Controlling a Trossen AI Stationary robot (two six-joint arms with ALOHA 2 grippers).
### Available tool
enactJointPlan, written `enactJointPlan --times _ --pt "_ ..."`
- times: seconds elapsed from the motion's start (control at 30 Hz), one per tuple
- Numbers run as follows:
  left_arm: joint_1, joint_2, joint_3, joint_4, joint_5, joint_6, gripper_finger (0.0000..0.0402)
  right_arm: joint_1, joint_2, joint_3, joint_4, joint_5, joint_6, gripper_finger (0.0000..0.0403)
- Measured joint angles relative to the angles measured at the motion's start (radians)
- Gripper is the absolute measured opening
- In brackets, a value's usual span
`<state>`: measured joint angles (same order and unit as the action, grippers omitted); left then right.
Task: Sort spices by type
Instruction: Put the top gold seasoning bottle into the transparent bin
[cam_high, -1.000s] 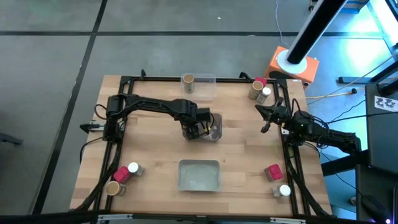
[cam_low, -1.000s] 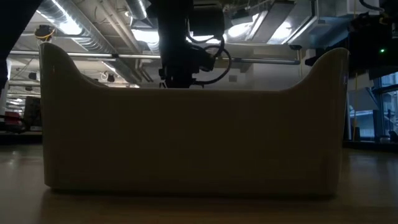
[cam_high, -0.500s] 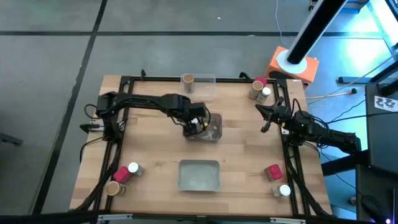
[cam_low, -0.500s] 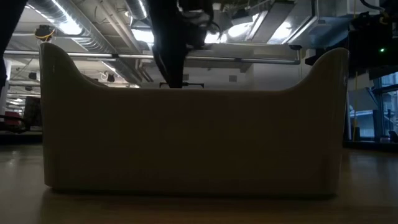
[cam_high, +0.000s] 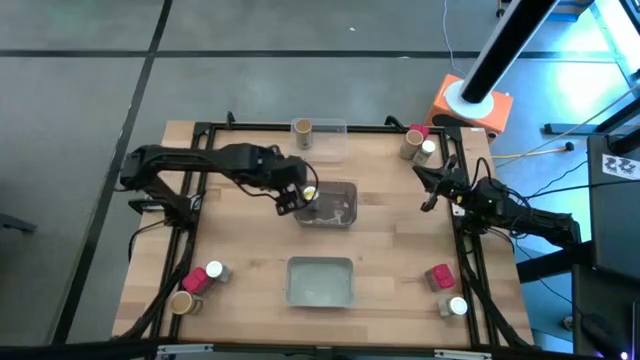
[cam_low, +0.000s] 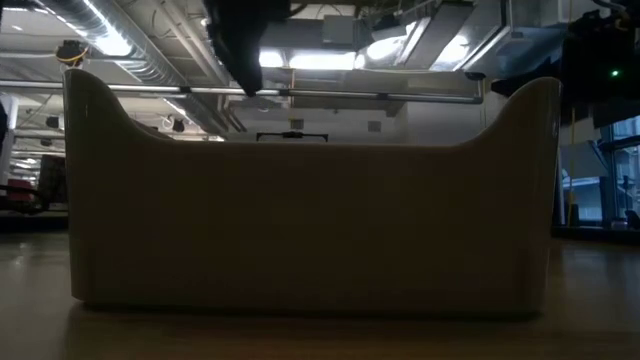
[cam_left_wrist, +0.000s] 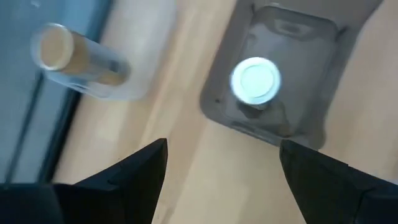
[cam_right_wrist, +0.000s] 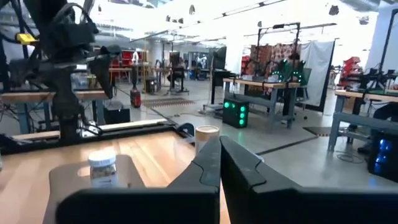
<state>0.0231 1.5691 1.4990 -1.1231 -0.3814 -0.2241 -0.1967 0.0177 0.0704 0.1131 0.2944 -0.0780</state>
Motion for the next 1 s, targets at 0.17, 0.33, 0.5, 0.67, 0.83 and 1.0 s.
enactJointPlan --times 0.17,0.33,0.5,0.67,0.83,1.0 --pt "0.001 -0.129 -0.192 0.141 -0.026 0.026 0.0294 0.000 0.001 0.000 0.059 0.002 -0.002 0.0007" --pt "0.026 -0.256 -0.413 0.328 -0.021 0.089 0.0294 0.000 0.019 0.001 0.217 0.017 -0.028 0.0013" --pt "0.064 -0.338 -0.573 0.555 0.029 0.132 0.0294 0.000 0.116 0.009 0.257 0.142 -0.118 0.0054" --pt "0.084 -0.355 -0.636 0.639 0.064 0.127 0.0294 0.000 0.282 0.092 0.234 0.263 -0.187 0.0115" --pt "0.084 -0.355 -0.658 0.699 0.065 0.108 0.0294 -0.019 0.466 0.226 0.169 0.411 -0.310 0.0162" --pt "0.082 -0.355 -0.691 0.783 0.065 0.120 0.0294 -0.137 0.637 0.343 0.065 0.428 -0.314 0.0190"
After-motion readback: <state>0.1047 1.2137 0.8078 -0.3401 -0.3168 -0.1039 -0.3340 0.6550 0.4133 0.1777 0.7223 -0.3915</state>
